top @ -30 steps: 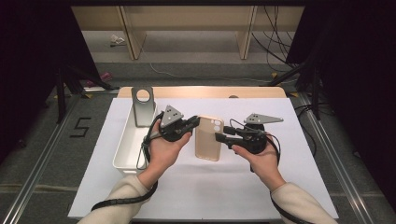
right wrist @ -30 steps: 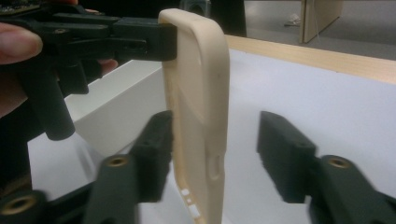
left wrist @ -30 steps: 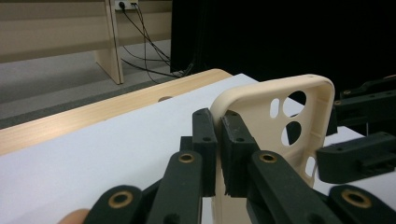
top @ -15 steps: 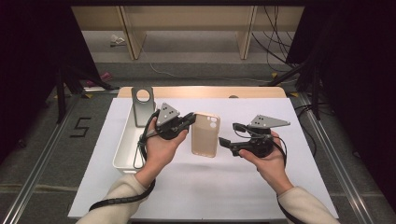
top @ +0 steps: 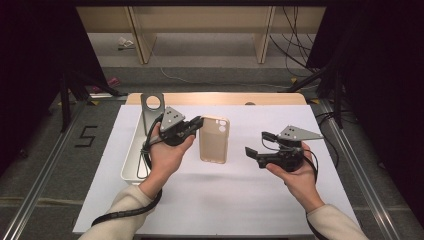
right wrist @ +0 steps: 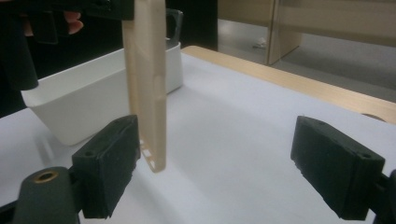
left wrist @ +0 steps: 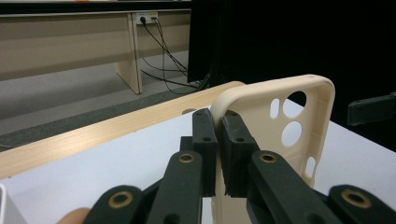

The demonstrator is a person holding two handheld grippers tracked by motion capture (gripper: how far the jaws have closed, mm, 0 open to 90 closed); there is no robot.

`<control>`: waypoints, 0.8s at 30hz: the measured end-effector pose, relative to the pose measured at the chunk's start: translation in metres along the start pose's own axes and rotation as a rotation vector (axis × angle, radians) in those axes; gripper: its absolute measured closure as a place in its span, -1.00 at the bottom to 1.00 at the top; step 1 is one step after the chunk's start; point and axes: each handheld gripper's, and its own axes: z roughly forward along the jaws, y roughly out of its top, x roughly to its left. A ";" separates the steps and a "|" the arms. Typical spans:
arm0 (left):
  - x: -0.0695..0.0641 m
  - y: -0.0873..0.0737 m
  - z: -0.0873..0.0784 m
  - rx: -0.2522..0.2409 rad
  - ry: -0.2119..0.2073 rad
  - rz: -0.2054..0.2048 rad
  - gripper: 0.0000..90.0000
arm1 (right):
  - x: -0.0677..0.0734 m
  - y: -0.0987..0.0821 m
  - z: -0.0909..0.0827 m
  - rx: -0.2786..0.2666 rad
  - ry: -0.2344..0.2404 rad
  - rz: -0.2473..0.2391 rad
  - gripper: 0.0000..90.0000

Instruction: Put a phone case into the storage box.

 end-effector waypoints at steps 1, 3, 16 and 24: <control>0.001 0.001 -0.001 -0.002 0.002 -0.001 0.90 | -0.001 -0.001 -0.001 0.000 -0.006 -0.001 -0.63; 0.003 0.002 -0.002 -0.005 0.006 -0.004 0.90 | -0.002 -0.003 -0.003 0.003 -0.012 -0.002 -0.63; 0.015 0.007 -0.009 -0.022 0.038 -0.013 0.90 | -0.009 -0.010 -0.011 0.012 -0.051 -0.013 -0.63; 0.021 0.010 -0.014 -0.030 0.056 -0.012 0.90 | -0.012 -0.013 -0.016 0.018 -0.064 -0.018 -0.63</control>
